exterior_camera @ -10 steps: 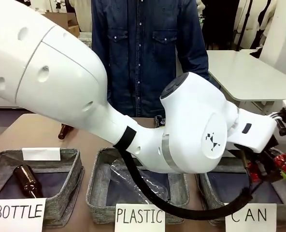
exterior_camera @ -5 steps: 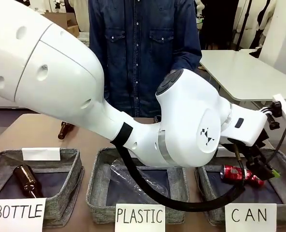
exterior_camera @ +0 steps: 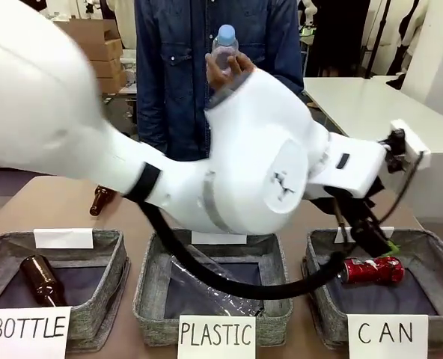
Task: Sort the can waste into the basket.
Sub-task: Pick up the can waste from the table and place it in the right Fabric basket.
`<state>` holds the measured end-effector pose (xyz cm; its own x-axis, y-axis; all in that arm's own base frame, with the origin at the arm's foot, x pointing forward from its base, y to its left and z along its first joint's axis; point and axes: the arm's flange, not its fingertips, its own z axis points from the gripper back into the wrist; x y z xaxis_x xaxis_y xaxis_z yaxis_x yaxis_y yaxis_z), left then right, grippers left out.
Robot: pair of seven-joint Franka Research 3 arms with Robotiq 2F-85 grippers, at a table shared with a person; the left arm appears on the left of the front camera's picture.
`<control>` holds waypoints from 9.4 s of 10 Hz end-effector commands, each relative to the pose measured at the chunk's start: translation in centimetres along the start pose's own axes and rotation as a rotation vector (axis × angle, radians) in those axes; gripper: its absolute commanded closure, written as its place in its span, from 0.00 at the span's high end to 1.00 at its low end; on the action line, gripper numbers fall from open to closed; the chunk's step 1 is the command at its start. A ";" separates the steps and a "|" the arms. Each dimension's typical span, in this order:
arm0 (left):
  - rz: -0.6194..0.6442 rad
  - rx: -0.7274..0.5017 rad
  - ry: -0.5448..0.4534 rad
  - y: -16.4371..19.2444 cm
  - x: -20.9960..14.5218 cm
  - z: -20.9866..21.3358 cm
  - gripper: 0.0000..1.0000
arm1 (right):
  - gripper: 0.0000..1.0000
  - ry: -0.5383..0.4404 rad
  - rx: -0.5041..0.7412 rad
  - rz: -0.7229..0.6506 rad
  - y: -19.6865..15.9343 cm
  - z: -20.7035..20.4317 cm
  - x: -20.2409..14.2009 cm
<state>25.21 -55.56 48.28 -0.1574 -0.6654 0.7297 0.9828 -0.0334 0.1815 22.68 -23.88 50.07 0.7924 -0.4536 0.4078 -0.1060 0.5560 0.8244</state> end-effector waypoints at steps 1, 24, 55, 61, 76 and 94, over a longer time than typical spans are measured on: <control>0.016 -0.038 0.102 -0.6 -2.1 7.9 1.00 | 1.00 0.074 0.016 0.052 1.4 -1.8 1.1; 1.348 -0.176 -0.530 7.8 -37.6 49.9 1.00 | 1.00 0.356 0.232 0.097 18.5 -24.0 2.8; 1.348 -0.176 -0.530 7.8 -37.6 49.9 1.00 | 1.00 0.579 -0.823 0.170 10.2 -66.3 -3.6; 1.348 -0.176 -0.530 7.8 -37.6 49.9 1.00 | 0.00 0.577 -0.838 0.135 9.3 -65.0 -3.3; 1.348 -0.176 -0.530 7.8 -37.6 49.9 1.00 | 0.61 0.612 -0.561 0.052 4.4 -59.1 -1.1; 1.348 -0.176 -0.530 7.8 -37.6 49.9 1.00 | 0.95 0.493 -0.922 0.117 10.1 -68.6 -0.5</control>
<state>34.17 6.15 55.09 0.8994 0.0952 0.4266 0.3898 0.2665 -0.8815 62.00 29.34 31.45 0.9908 -0.1200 0.0621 0.1118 0.9863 0.1215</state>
